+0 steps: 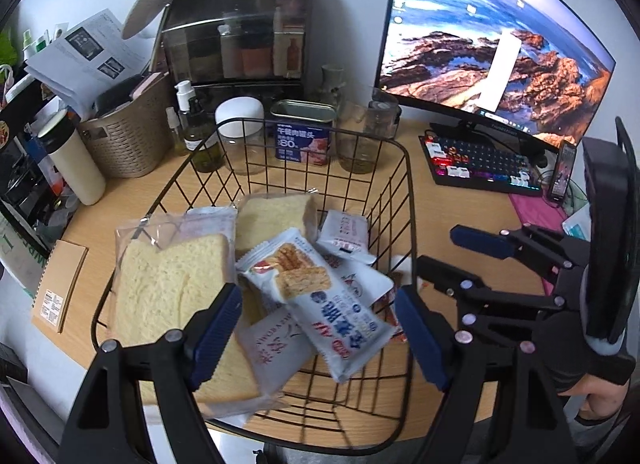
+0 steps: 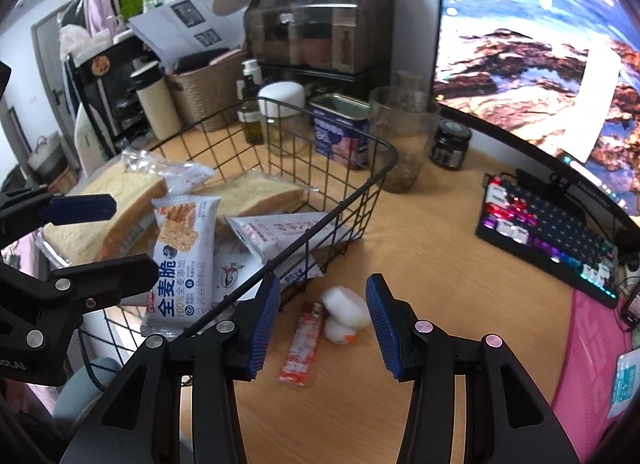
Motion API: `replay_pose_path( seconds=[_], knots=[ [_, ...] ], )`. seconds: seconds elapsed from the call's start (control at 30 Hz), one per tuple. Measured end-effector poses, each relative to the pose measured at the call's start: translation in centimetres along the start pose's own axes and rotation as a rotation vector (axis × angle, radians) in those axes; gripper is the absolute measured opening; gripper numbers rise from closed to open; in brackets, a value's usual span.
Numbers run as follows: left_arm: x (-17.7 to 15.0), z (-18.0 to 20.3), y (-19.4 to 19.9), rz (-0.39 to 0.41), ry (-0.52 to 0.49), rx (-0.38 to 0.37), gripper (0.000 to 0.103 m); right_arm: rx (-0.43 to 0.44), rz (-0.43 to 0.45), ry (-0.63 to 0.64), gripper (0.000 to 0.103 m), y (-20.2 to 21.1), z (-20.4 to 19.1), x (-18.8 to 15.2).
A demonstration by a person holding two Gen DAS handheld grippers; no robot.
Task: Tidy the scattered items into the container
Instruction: 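Move both grippers back to the lighter and duck toy on the desk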
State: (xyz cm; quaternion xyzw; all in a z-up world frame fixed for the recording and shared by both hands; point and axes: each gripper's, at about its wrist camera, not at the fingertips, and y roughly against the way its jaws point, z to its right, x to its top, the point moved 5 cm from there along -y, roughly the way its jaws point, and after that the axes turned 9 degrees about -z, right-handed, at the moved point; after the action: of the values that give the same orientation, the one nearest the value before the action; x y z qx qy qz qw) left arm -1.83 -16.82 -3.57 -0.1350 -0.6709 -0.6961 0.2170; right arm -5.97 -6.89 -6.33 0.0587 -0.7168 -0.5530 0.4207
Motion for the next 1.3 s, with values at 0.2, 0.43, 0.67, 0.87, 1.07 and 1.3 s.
replay_pose_path(
  seconds=[0.2, 0.43, 0.67, 0.87, 1.07, 1.3],
  knots=[
    [0.0, -1.2, 0.3, 0.000, 0.014, -0.001, 0.081, 0.015, 0.001, 0.028, 0.048, -1.0, -2.1, 1.2],
    [-0.1, -2.1, 0.4, 0.002, 0.034, 0.004, 0.081, 0.036, 0.001, 0.053, 0.048, -1.9, -3.5, 2.3],
    [0.0, -0.8, 0.4, 0.001, 0.024, -0.052, 0.081, 0.033, 0.021, 0.052, 0.048, -0.7, -2.3, 1.7],
    [-0.1, 3.6, -0.6, -0.034, -0.030, -0.093, 0.081, -0.036, 0.025, -0.031, 0.048, 1.8, 2.6, -0.6],
    [-1.2, 9.1, -3.0, -0.069, -0.021, -0.146, 0.081, -0.073, 0.024, -0.070, 0.048, 4.8, 6.6, -3.7],
    [-2.8, 10.8, -7.4, -0.123, 0.103, -0.088, 0.081, -0.062, -0.026, -0.010, 0.048, 5.0, 10.5, -5.1]
  ],
)
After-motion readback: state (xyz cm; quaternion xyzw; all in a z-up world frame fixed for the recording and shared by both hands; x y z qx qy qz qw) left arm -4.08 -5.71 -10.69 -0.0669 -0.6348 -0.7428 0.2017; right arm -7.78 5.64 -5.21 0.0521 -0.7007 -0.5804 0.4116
